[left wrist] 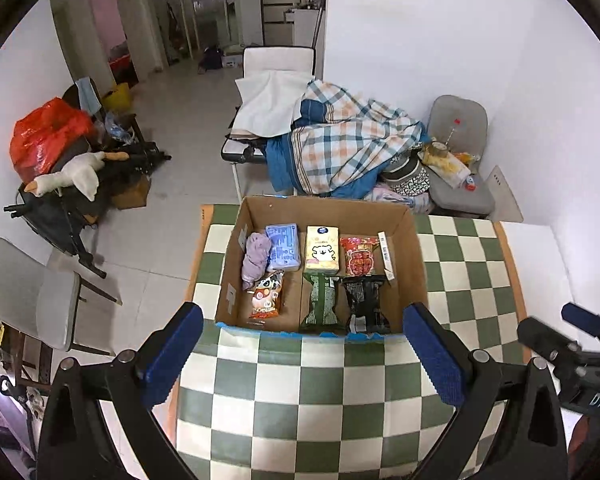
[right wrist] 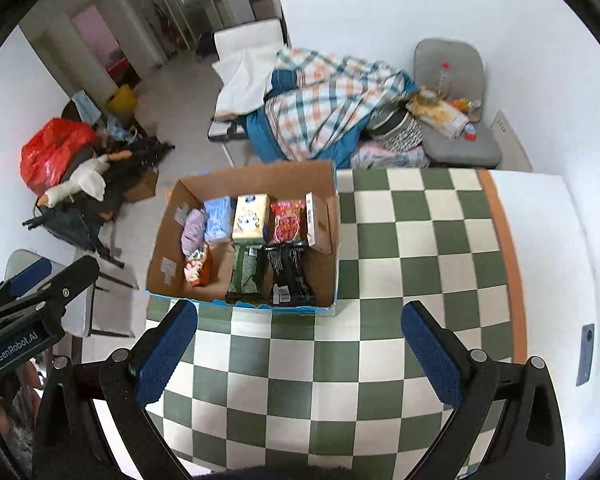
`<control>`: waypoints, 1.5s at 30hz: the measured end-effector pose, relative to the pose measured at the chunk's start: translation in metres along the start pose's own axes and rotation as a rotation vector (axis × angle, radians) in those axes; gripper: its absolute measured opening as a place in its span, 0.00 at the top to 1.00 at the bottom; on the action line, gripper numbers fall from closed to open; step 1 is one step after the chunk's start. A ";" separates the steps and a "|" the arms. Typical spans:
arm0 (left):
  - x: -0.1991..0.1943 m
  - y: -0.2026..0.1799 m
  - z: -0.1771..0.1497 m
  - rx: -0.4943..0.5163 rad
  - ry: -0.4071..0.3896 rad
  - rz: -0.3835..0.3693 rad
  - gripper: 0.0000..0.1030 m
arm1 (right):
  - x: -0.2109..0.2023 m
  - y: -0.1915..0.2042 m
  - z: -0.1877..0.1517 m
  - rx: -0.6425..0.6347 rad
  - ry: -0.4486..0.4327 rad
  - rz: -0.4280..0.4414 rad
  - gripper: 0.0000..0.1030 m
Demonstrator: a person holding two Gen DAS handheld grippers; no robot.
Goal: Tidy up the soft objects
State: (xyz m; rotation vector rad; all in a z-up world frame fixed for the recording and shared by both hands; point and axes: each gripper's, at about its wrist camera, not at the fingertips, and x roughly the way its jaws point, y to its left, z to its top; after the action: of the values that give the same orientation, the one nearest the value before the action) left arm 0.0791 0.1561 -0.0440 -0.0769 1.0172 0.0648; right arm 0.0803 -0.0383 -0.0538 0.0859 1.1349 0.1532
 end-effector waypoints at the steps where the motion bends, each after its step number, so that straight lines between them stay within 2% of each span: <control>1: -0.007 -0.002 -0.002 0.006 -0.005 -0.001 0.00 | -0.008 0.000 -0.001 -0.001 -0.011 0.000 0.00; 7: -0.037 -0.012 -0.017 0.023 -0.014 -0.004 0.00 | -0.056 0.007 -0.013 -0.035 -0.072 -0.015 0.00; 15: -0.068 -0.020 -0.024 0.027 -0.068 0.000 0.00 | -0.087 0.014 -0.025 -0.068 -0.118 -0.051 0.00; 31: -0.068 -0.022 -0.027 0.024 -0.057 -0.005 0.00 | -0.104 0.003 -0.027 -0.058 -0.143 -0.095 0.00; 45: -0.072 -0.030 -0.026 0.012 -0.068 0.008 0.00 | -0.107 0.000 -0.026 -0.057 -0.152 -0.096 0.00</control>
State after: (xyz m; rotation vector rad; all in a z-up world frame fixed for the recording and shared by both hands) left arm 0.0218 0.1221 0.0045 -0.0596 0.9504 0.0688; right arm 0.0126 -0.0565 0.0316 -0.0077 0.9799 0.0914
